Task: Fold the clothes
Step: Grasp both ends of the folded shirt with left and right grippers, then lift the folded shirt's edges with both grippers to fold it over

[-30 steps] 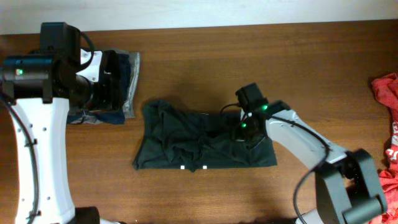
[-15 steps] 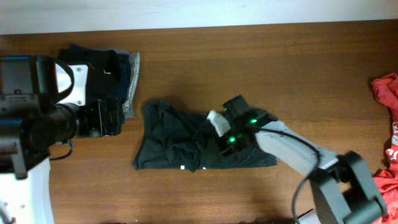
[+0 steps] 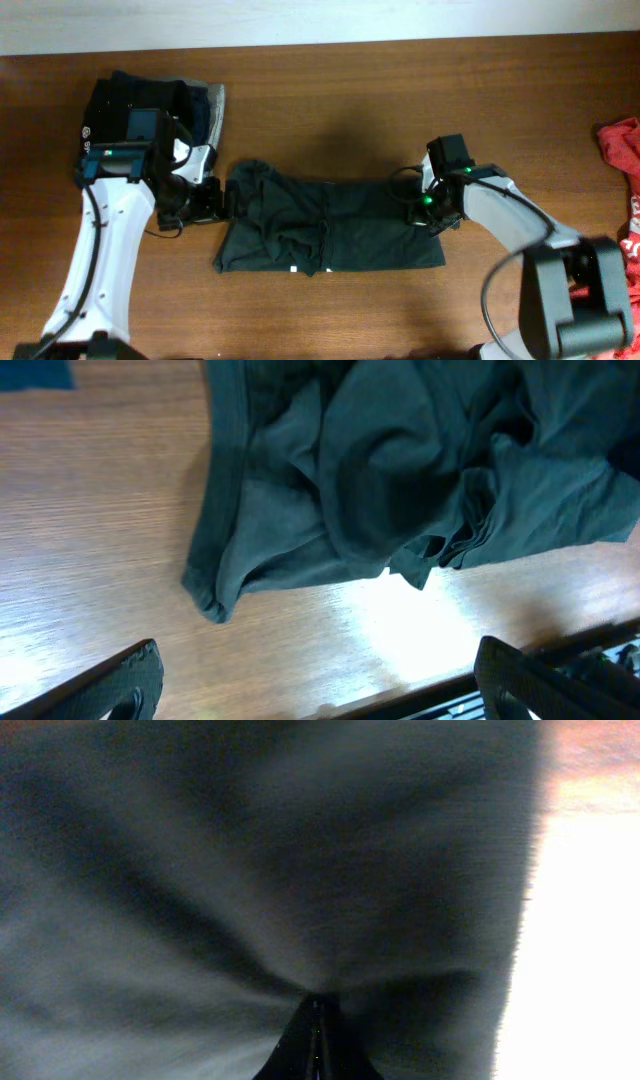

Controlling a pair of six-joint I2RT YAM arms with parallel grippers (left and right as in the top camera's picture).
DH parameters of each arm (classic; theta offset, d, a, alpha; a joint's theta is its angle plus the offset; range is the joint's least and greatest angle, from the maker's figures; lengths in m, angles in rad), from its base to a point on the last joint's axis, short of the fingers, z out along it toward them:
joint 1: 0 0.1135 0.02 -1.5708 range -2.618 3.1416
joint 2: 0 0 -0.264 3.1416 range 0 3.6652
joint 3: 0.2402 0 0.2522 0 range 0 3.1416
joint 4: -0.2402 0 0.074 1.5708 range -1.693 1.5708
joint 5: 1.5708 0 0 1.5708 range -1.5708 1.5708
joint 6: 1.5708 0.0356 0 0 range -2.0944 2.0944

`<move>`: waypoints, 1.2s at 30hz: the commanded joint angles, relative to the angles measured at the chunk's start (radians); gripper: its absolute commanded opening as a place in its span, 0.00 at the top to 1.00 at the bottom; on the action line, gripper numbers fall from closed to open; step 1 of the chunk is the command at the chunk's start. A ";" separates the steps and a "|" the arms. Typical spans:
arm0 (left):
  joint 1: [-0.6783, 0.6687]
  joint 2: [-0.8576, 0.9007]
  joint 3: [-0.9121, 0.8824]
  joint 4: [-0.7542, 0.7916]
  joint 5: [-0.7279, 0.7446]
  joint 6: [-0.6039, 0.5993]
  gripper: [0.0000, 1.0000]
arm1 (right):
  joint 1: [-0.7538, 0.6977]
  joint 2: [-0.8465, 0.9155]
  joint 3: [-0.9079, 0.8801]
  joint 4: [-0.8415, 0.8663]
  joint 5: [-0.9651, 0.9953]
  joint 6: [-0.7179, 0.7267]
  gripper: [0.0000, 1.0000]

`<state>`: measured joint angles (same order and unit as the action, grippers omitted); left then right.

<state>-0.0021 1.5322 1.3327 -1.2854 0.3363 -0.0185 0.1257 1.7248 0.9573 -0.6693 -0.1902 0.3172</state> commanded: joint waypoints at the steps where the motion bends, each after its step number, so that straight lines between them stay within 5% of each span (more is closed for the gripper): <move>1: 0.006 0.046 -0.023 0.017 0.053 0.012 0.01 | -0.063 0.097 -0.005 -0.001 0.154 0.113 0.96; 9: -0.015 0.166 -0.023 0.117 0.061 0.012 0.01 | -0.205 0.109 -0.003 -0.039 0.106 0.098 0.96; 21: -0.135 0.476 -0.023 0.314 0.078 0.044 0.01 | -0.204 0.109 -0.003 -0.042 0.059 0.019 0.96; 25: -0.135 0.543 -0.023 0.364 0.201 0.107 0.01 | -0.204 0.109 -0.003 -0.046 0.058 0.008 0.96; 29: -0.135 0.584 -0.023 0.383 0.428 0.294 0.01 | -0.204 0.109 -0.003 -0.054 0.055 0.004 0.96; 36: -0.149 0.601 -0.034 0.381 0.446 0.365 0.09 | -0.204 0.109 -0.003 -0.058 0.050 0.004 0.96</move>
<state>-0.1329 2.0804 1.3308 -0.9104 0.7780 0.2733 -0.0643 1.7779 0.9920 -0.7067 -0.2108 0.3328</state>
